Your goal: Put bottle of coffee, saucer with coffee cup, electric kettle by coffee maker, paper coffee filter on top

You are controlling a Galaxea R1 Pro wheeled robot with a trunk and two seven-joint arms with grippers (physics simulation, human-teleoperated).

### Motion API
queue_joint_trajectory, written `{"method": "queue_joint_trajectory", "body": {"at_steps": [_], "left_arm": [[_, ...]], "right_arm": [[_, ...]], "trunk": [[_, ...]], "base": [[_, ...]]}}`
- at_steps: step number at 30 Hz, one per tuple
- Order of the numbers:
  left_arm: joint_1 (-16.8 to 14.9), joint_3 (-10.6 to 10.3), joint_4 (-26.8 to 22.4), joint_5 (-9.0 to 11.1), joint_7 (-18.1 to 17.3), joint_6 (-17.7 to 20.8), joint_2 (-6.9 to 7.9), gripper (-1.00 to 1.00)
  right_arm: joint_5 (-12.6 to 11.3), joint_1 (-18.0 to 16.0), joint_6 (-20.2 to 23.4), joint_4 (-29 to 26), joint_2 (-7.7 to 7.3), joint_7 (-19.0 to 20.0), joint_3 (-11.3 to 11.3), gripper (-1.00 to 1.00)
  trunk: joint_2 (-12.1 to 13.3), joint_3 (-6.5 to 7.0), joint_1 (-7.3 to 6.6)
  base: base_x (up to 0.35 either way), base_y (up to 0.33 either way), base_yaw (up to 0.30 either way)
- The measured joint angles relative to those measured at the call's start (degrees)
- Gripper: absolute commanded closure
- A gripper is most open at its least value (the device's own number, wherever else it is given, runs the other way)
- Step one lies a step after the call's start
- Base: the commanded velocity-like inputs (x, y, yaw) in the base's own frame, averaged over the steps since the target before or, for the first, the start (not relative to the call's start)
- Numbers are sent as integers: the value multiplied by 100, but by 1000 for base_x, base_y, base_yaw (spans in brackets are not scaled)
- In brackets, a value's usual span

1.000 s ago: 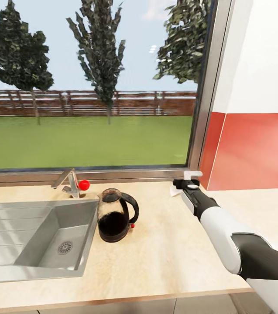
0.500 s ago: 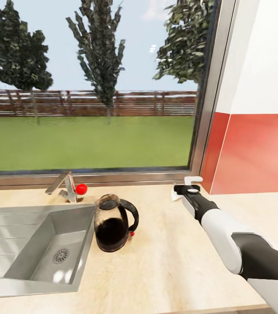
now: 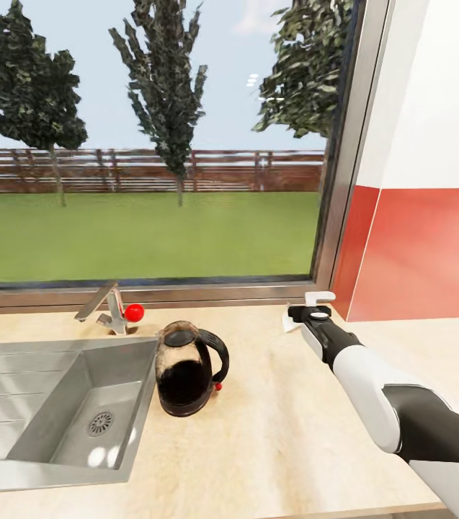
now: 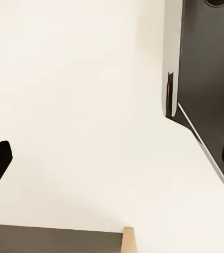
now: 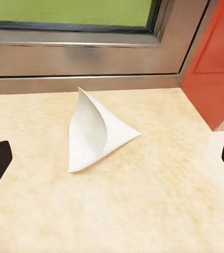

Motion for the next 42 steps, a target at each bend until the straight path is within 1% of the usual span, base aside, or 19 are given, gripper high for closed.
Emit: {"method": "queue_joint_trajectory", "body": {"at_steps": [6,11,18,29,37,42], "left_arm": [[2,0,0,0,5,0,1,-100],[1,0,-2,0,12,1,-5,-100],[0,7,0,0,21,0,-9,-100],[0,9,0,0,18,0,-7,-100],[-1,26,0,15,8,0,3,-100],[-1,26,0,16,14,0,-4,-100]], "right_arm": [[1,0,0,5,2,-2,4,-100],[-2,-1,-8,7,8,-11,0,-100],[5,1,-4,2,-4,0,-2,-100],[10,0,9,3,-1,16,5,-100],[17,1,15,5,-1,18,6,-100],[15,3,16,5,-1,22,6,-100]], "trunk": [[0,0,0],[-1,0,-2],[0,0,-1],[0,0,0],[0,0,-2],[0,0,0]], "base": [[15,-9,0],[216,-185,163],[178,-160,33],[15,-10,1],[180,0,0],[64,0,0]]}}
